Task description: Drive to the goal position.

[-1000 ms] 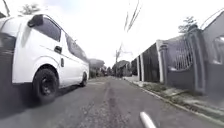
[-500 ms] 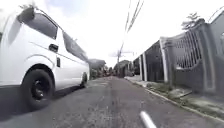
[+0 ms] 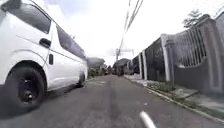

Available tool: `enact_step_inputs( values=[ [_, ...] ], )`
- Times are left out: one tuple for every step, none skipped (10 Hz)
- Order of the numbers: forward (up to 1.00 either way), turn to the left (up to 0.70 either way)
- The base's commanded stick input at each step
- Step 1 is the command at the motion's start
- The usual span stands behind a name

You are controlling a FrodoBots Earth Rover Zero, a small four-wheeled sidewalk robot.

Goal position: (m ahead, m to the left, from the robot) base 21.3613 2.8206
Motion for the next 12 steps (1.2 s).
enact_step_inputs(
  values=[
    [0.5, 0.0],
    [0.5, 0.0],
    [0.5, 0.0],
    [0.5, 0.0],
    [0.5, 0.0],
    [0.5, 0.0],
    [0.5, 0.0],
    [0.5, 0.0],
    [0.5, 0.0],
    [0.5, 0.0],
    [0.5, 0.0],
    [0.5, 0.0]
  ],
)
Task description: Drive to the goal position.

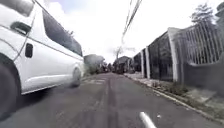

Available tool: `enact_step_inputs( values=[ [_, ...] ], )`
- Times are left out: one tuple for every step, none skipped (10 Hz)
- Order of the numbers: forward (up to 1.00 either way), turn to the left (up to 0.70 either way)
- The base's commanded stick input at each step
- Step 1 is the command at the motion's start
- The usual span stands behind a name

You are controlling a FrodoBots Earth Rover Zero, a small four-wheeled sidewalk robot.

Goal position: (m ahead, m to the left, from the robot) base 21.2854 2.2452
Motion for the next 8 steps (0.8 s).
enact_step_inputs(
  values=[
    [0.5, 0.0],
    [0.5, 0.0],
    [0.5, 0.0],
    [0.5, 0.0],
    [0.5, 0.0],
    [0.5, 0.0],
    [0.5, 0.0],
    [0.5, 0.0]
  ],
)
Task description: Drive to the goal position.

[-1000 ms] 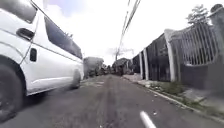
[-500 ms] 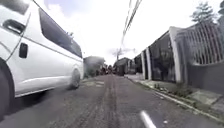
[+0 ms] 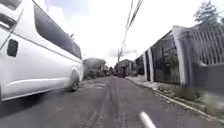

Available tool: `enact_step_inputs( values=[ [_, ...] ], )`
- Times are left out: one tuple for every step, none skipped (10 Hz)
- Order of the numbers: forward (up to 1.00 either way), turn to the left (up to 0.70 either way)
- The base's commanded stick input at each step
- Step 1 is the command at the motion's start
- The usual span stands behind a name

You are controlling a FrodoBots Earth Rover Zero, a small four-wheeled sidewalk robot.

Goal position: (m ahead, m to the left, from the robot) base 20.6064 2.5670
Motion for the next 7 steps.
enact_step_inputs(
  values=[
    [0.5, 0.0],
    [0.5, 0.0],
    [0.5, 0.0],
    [0.5, -0.28],
    [0.5, -0.5],
    [0.5, -0.5],
    [0.5, -0.5]
  ],
)
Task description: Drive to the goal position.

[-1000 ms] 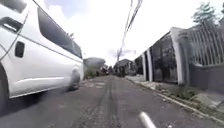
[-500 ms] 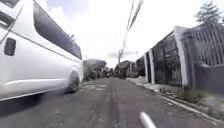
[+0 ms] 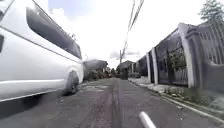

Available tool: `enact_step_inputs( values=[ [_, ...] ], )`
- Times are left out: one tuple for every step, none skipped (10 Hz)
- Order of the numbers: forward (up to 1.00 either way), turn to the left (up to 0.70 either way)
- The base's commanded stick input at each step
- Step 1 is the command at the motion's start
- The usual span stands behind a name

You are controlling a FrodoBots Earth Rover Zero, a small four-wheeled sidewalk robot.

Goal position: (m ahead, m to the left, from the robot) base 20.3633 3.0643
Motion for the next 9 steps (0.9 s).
enact_step_inputs(
  values=[
    [0.5, -0.5],
    [0.5, -0.47],
    [0.5, -0.36],
    [0.5, -0.23],
    [0.5, -0.1],
    [0.5, 0.0],
    [0.5, 0.0],
    [0.5, 0.0],
    [0.5, 0.0]
  ],
)
